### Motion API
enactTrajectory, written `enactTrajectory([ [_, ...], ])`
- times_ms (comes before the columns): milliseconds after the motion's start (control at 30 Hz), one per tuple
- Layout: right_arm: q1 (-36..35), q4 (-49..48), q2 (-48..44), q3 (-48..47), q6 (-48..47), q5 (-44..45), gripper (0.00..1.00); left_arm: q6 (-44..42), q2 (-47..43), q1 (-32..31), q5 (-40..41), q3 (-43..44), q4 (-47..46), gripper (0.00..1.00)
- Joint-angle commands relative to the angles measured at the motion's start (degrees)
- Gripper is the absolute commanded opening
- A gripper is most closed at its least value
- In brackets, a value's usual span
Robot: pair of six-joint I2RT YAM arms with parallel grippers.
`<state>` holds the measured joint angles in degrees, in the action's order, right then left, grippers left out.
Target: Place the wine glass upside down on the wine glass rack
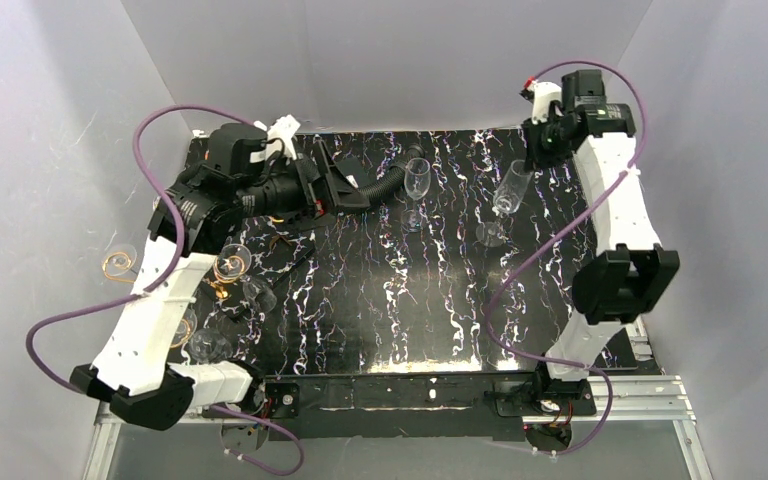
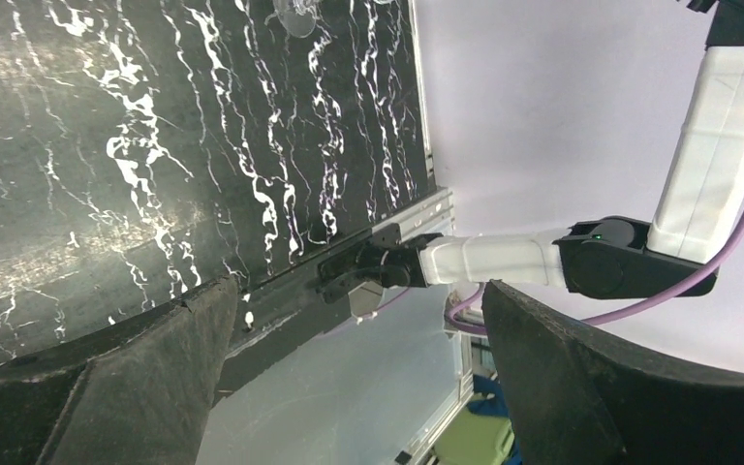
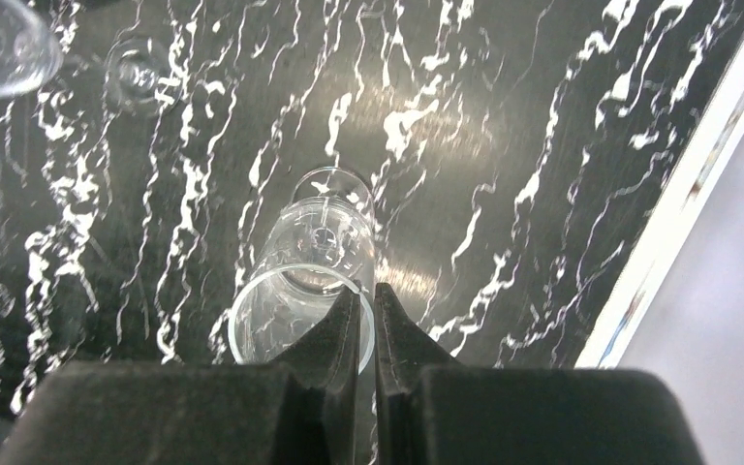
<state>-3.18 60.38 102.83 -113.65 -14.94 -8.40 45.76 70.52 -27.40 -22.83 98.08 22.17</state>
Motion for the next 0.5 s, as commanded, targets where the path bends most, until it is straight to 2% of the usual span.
enactTrajectory([
  [0, 5.0, 2.2, -10.8, 4.6, 1.6, -8.5, 0.01, -0.1, 2.7, -3.9, -0.3, 3.9, 0.6, 0.98],
  [233, 10.9, 3.9, -23.3, 16.8, 6.2, -22.9, 0.01, 0.0, 9.3, -10.8, 3.7, 7.9, -0.8, 0.98],
  [467, 17.0, -0.8, -35.2, 32.0, 18.3, -42.3, 0.01, 6.9, 12.0, -16.3, 10.1, 3.4, -7.7, 0.98],
])
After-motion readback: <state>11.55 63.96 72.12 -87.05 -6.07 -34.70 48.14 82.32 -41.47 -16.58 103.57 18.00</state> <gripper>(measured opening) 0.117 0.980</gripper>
